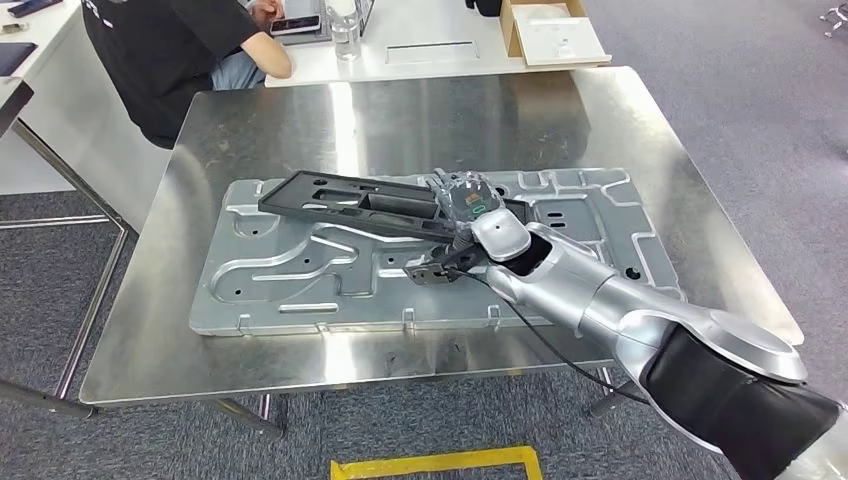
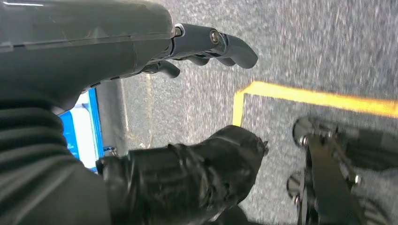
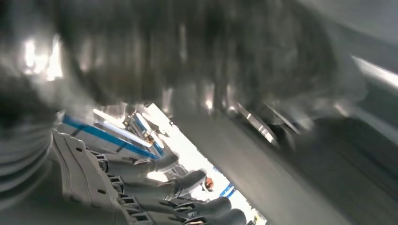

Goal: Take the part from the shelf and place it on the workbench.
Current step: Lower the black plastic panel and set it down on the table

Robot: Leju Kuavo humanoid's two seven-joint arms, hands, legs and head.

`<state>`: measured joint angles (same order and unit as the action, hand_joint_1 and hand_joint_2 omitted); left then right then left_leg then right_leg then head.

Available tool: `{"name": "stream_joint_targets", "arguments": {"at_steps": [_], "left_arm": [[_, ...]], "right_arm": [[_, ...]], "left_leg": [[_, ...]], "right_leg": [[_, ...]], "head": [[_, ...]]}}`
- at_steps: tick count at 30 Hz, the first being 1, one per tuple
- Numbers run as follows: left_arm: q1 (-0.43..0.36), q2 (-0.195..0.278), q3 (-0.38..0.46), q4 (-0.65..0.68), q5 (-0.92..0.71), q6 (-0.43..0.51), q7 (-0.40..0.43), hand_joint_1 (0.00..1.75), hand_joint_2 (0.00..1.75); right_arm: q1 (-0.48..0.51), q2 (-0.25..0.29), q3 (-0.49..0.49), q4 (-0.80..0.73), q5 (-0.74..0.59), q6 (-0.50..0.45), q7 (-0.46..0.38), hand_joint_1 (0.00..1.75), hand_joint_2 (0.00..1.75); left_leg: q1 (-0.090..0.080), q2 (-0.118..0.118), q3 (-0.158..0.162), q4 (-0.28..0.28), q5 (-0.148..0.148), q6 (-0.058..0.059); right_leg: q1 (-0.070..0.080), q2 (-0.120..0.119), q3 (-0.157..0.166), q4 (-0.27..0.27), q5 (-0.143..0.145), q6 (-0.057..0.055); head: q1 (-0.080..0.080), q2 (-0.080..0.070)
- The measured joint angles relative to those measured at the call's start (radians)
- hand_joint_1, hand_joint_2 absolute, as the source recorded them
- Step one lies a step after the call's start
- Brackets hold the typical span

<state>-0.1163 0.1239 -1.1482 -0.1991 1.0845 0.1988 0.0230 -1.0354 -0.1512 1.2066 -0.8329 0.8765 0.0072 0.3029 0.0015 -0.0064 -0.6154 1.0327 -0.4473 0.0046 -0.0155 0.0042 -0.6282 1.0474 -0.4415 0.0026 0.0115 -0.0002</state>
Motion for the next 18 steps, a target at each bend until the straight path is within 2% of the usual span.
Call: {"name": "stream_joint_targets", "arguments": {"at_steps": [2,5,6,7,8,10,11,12,14,16,17,18], "left_arm": [[0.000,-0.001,0.001,0.000,0.000,-0.004,0.000,0.00,0.00],[-0.003,-0.002,0.003,0.000,0.000,-0.008,0.000,0.00,0.00],[-0.003,-0.002,0.004,0.000,0.000,-0.009,0.000,0.00,0.00],[-0.003,-0.002,0.005,0.000,0.000,-0.010,0.000,0.00,0.00],[-0.002,-0.002,0.006,0.000,0.001,-0.011,0.000,0.00,0.00],[-0.001,-0.001,0.008,0.000,0.003,-0.013,0.002,0.00,0.00],[-0.001,-0.001,0.009,0.000,0.004,-0.015,0.004,0.00,0.00],[-0.001,0.000,0.011,0.000,0.004,-0.016,0.006,0.00,0.00],[-0.002,0.000,0.015,0.000,0.005,-0.018,0.010,0.00,0.00],[-0.002,0.000,0.017,0.000,0.006,-0.018,0.013,0.00,0.00],[-0.001,0.000,0.017,0.000,0.006,-0.019,0.015,0.00,0.00],[-0.001,-0.001,0.017,0.000,0.006,-0.019,0.015,0.00,0.00]], "right_arm": [[-0.003,0.000,0.000,0.000,0.002,0.000,-0.002,0.00,0.00],[-0.002,0.002,0.000,0.001,0.004,0.000,-0.005,0.00,0.00],[0.000,0.003,0.000,0.001,0.004,0.000,-0.005,0.00,0.00],[0.001,0.003,0.000,0.001,0.004,0.000,-0.005,0.00,0.00],[0.001,0.003,0.000,0.001,0.004,0.000,-0.005,0.00,0.00],[0.000,0.004,0.000,0.001,0.004,0.000,-0.005,0.00,0.00],[-0.002,0.005,0.000,0.002,0.005,0.001,-0.005,0.00,0.00],[-0.003,0.005,0.000,0.002,0.005,0.001,-0.006,0.00,0.00],[-0.003,0.006,0.000,0.002,0.005,0.003,-0.006,0.00,0.00],[-0.003,0.006,0.000,0.003,0.005,0.004,-0.007,0.00,0.00],[-0.004,0.006,0.000,0.003,0.005,0.005,-0.007,0.00,0.00],[-0.005,0.005,0.000,0.004,0.005,0.006,-0.007,0.00,0.00]], "left_leg": [[0.002,0.001,-0.015,0.037,-0.026,-0.011],[0.007,0.002,-0.098,0.213,-0.107,-0.024],[0.007,0.002,-0.123,0.260,-0.118,-0.025],[0.008,0.002,-0.132,0.272,-0.111,-0.025],[0.008,0.002,-0.121,0.243,-0.085,-0.024],[0.007,0.002,-0.059,0.111,-0.015,-0.016],[0.004,0.001,-0.030,0.050,0.007,-0.011],[0.001,0.000,-0.011,0.013,0.018,-0.006],[-0.005,-0.001,-0.003,-0.005,0.020,0.000],[-0.001,0.001,-0.003,-0.016,0.028,0.010],[0.002,0.003,-0.003,-0.022,0.034,0.017],[0.004,0.005,-0.005,-0.027,0.039,0.024]], "right_leg": [[-0.004,-0.001,0.005,-0.006,0.003,-0.011],[-0.005,-0.001,0.008,-0.008,0.003,-0.019],[-0.004,0.000,0.009,-0.008,0.002,-0.019],[-0.004,0.000,0.010,-0.008,0.002,-0.020],[-0.004,0.000,0.012,-0.008,0.001,-0.020],[-0.004,0.001,0.017,-0.008,-0.002,-0.018],[-0.002,0.001,0.018,-0.008,-0.002,-0.015],[-0.001,0.001,0.018,-0.008,-0.001,-0.011],[0.000,0.001,0.015,-0.009,0.003,-0.002],[-0.001,0.000,0.011,-0.004,-0.006,0.008],[0.000,0.000,0.004,0.015,-0.026,0.012],[0.000,0.000,-0.011,0.055,-0.059,0.014]], "head": [[-0.002,0.000],[-0.003,0.000],[-0.004,0.000],[-0.004,0.000],[-0.004,0.000],[-0.003,0.000],[-0.003,0.000],[-0.003,0.000],[-0.003,0.000],[-0.002,0.000],[0.000,0.000],[0.002,0.000]]}}
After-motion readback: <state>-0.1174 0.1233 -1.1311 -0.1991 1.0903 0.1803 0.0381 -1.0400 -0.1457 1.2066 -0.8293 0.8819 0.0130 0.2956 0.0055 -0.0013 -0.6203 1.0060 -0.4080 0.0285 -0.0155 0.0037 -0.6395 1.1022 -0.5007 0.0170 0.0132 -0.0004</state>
